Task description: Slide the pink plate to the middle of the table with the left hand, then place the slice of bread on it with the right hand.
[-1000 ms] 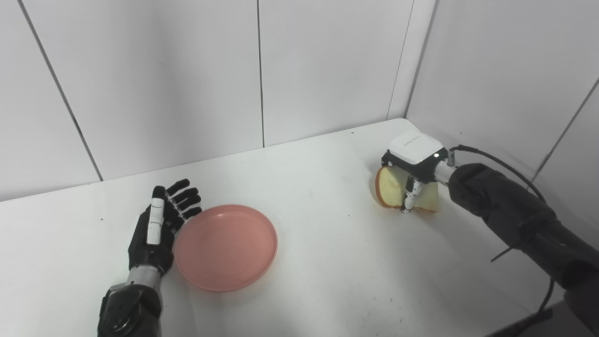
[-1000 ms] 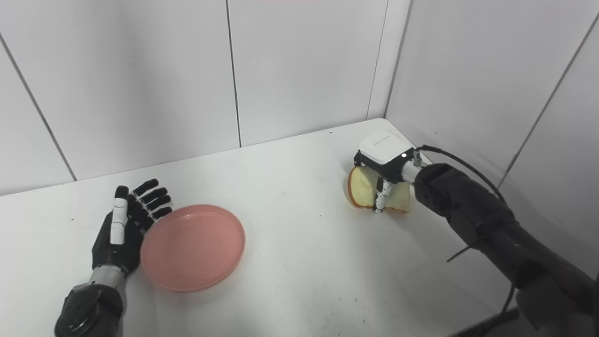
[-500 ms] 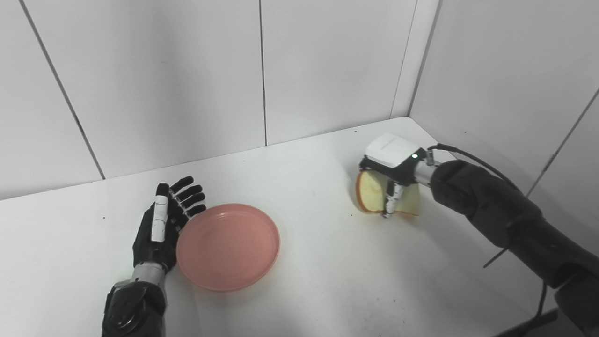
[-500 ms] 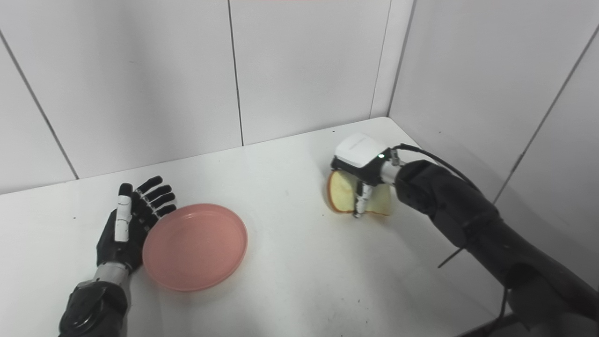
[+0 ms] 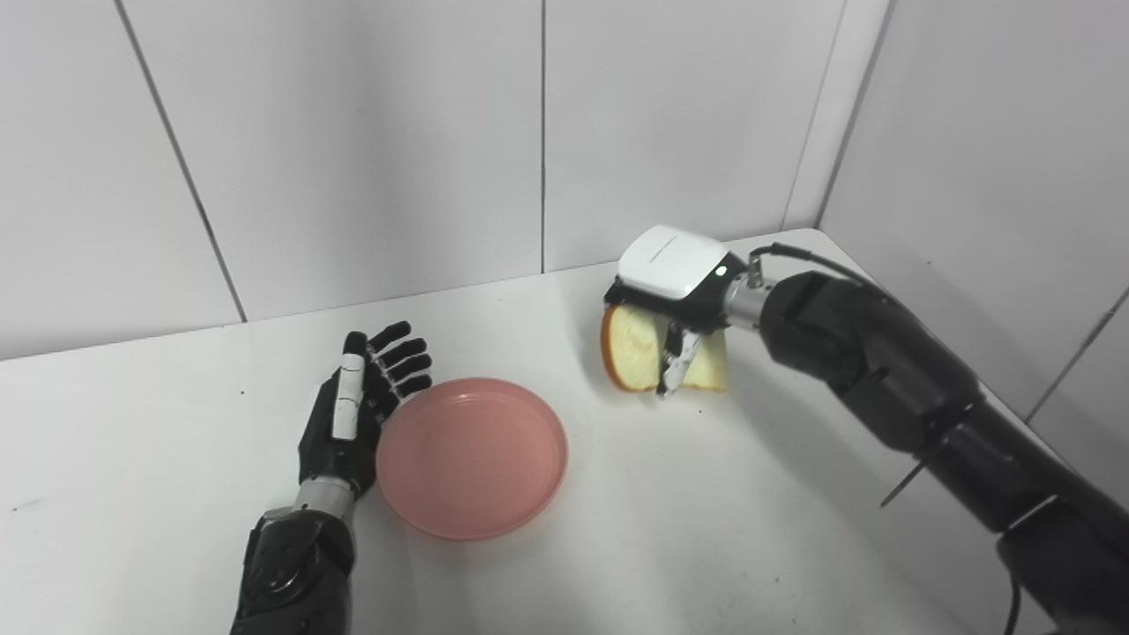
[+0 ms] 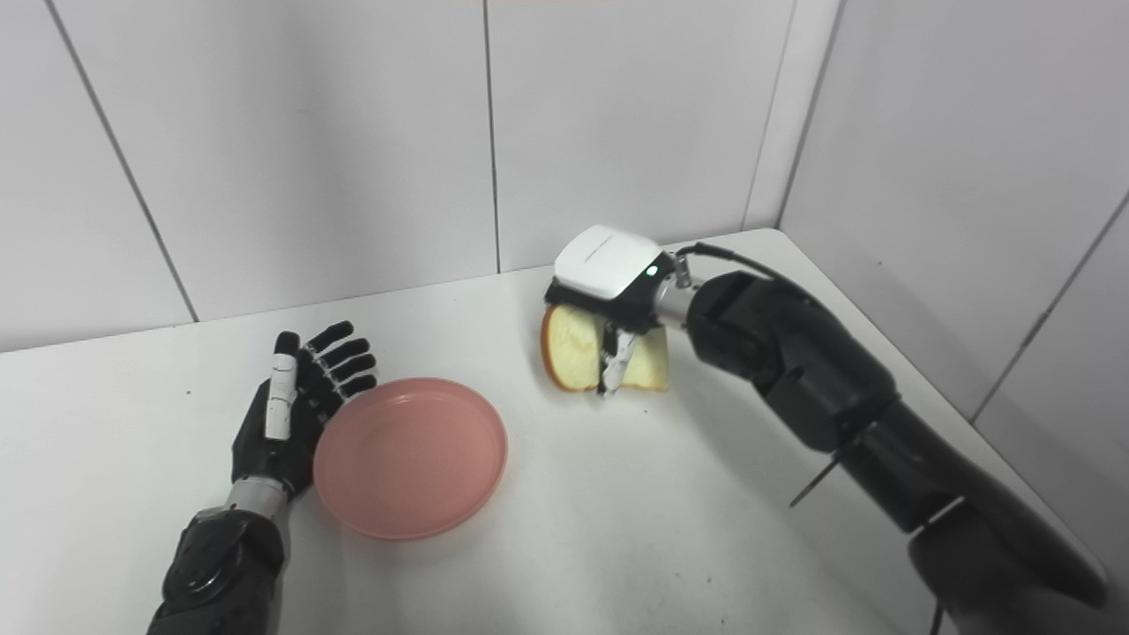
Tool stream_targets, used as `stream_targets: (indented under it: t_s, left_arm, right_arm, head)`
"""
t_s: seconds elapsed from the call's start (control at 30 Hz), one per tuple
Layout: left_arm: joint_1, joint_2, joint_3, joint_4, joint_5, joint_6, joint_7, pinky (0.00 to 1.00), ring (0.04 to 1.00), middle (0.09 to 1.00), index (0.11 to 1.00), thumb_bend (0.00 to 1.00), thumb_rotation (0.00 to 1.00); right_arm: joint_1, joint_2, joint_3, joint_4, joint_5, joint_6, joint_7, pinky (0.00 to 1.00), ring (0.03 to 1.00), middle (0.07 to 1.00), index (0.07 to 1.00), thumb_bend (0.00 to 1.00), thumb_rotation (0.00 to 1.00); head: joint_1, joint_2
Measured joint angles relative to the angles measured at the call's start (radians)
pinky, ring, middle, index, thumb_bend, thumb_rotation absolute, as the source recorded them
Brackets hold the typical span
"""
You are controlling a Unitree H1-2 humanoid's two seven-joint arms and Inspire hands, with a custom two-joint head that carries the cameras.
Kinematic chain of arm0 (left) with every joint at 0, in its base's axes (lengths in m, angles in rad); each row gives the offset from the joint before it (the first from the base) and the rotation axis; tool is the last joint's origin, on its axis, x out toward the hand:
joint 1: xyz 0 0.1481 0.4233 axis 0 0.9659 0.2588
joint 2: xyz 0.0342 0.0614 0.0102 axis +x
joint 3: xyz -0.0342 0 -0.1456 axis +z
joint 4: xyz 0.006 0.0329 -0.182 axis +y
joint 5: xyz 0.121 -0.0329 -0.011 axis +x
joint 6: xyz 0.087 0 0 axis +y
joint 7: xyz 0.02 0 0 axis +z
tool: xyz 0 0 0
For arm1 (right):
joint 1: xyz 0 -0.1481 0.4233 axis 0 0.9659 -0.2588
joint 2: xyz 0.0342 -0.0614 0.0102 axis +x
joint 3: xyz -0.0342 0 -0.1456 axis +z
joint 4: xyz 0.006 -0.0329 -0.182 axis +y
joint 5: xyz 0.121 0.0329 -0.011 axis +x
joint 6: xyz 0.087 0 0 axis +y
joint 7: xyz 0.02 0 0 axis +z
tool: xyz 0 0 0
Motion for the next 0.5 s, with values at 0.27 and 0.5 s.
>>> stream_targets:
  t_s: [0.27, 0.5]
  left_arm:
    - [-0.023, -0.029, -0.003, 0.041, 0.020, -0.025, 0.033, 0.70, 0.682, 0.673, 0.691, 0.87, 0.83]
    - [-0.050, -0.058, -0.004, 0.090, 0.024, -0.042, 0.048, 0.71, 0.708, 0.695, 0.696, 0.90, 0.81]
  right_arm:
    - [-0.010, 0.086, 0.002, -0.020, 0.003, -0.002, 0.017, 0.20, 0.264, 0.354, 0.475, 0.52, 0.16]
    - [-0.053, 0.163, 0.027, -0.014, 0.018, -0.003, 0.045, 0.20, 0.271, 0.359, 0.475, 0.52, 0.16]
  head:
    - [0.063, 0.006]
    - [0.124, 0.008]
